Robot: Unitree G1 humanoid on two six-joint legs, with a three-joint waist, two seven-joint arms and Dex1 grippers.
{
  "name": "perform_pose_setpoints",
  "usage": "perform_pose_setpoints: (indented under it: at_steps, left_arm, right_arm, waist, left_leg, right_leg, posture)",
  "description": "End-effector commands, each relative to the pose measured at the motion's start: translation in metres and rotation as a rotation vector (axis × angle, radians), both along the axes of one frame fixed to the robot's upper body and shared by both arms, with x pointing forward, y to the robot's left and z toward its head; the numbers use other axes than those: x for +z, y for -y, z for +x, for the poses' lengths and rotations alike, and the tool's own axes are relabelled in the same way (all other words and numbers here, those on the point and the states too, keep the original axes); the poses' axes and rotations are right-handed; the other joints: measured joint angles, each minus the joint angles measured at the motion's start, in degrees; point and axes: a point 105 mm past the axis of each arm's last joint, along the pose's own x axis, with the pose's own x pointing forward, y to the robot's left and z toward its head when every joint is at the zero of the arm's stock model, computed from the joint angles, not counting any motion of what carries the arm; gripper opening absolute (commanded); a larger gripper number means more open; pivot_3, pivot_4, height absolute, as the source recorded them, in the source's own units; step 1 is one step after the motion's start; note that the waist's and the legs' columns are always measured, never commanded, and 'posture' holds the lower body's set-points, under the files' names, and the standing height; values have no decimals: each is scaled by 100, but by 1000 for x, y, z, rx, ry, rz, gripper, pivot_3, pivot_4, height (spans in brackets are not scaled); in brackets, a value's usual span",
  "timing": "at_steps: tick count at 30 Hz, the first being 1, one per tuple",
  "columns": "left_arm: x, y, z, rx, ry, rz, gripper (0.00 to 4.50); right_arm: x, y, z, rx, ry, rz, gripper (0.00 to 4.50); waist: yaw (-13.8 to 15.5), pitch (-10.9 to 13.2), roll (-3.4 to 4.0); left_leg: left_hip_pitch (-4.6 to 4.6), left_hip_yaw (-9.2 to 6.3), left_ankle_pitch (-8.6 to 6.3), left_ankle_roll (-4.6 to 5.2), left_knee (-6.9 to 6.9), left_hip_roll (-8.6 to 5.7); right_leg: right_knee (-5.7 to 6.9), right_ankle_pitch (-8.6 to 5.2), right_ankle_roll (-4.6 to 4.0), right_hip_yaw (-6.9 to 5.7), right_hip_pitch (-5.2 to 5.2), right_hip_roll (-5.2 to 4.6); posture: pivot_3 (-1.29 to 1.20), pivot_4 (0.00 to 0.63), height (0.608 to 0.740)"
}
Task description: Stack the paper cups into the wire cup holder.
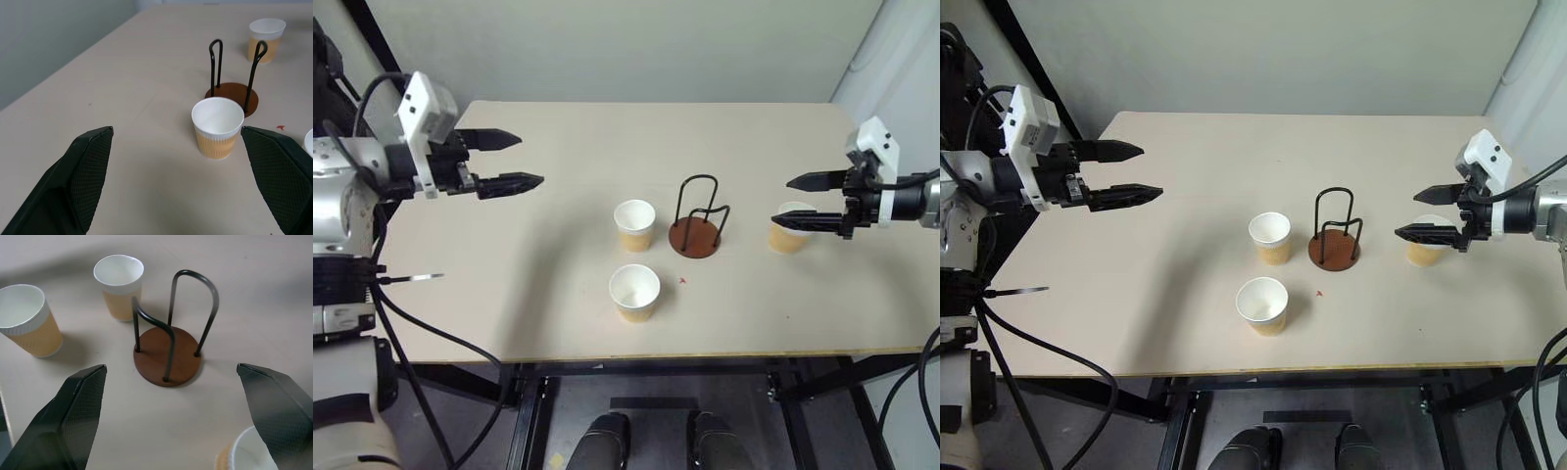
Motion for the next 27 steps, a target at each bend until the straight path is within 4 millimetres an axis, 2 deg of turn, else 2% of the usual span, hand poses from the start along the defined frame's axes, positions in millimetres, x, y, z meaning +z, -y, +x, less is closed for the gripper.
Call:
perform_pose_setpoints:
  at_steps: [1, 11, 16, 19, 23, 27]
  left_arm:
    - [20, 1, 1, -7, 70, 14, 4472]
    - [21, 14, 1, -78, 69, 12, 4472]
    - [28, 38, -7, -192, 47, 13, 4472]
    - [25, 46, -13, -245, 29, 28, 4472]
    - [20, 48, -20, -277, 1, 43, 4472]
    - [19, 42, -27, -251, 0, 42, 4472]
  right_arm:
    - [14, -4, -8, 14, 53, 1, 4443]
    - [1, -14, -7, 3, 44, 15, 4443]
    - [-3, -7, 8, -26, 57, -1, 4443]
    - [0, -11, 13, -8, 58, -18, 4443]
    - [-2, -19, 20, 22, 40, -35, 4443]
    - [-12, -32, 27, 60, 17, -37, 4443]
  waist:
    - [5, 0, -1]
    - [-2, 1, -2]
    - [-1, 0, -2]
    - [-3, 1, -2]
    - [-16, 0, -2]
    - [-55, 1, -2]
  left_leg:
    - [-1, 0, 0, 0, 1, 0]
    - [2, 0, 3, 3, 2, -1]
    - [2, 0, 6, 8, 8, -1]
    - [-1, 0, 8, 11, 9, -1]
    - [1, 0, 8, 11, 5, 2]
    - [6, 0, 7, 10, 5, 3]
  right_leg:
    - [0, 0, 0, 0, 0, 0]
    - [4, 0, 3, 0, 0, 0]
    - [4, 3, 7, 1, 3, 0]
    - [4, 5, 10, 1, 3, -1]
    - [5, 6, 13, -2, 0, 0]
    - [6, 6, 13, 0, 1, 1]
  posture:
    - [0, 150, 740]
    - [0, 150, 740]
    - [0, 150, 740]
    - [0, 150, 740]
    - [0, 150, 740]
    - [0, 150, 740]
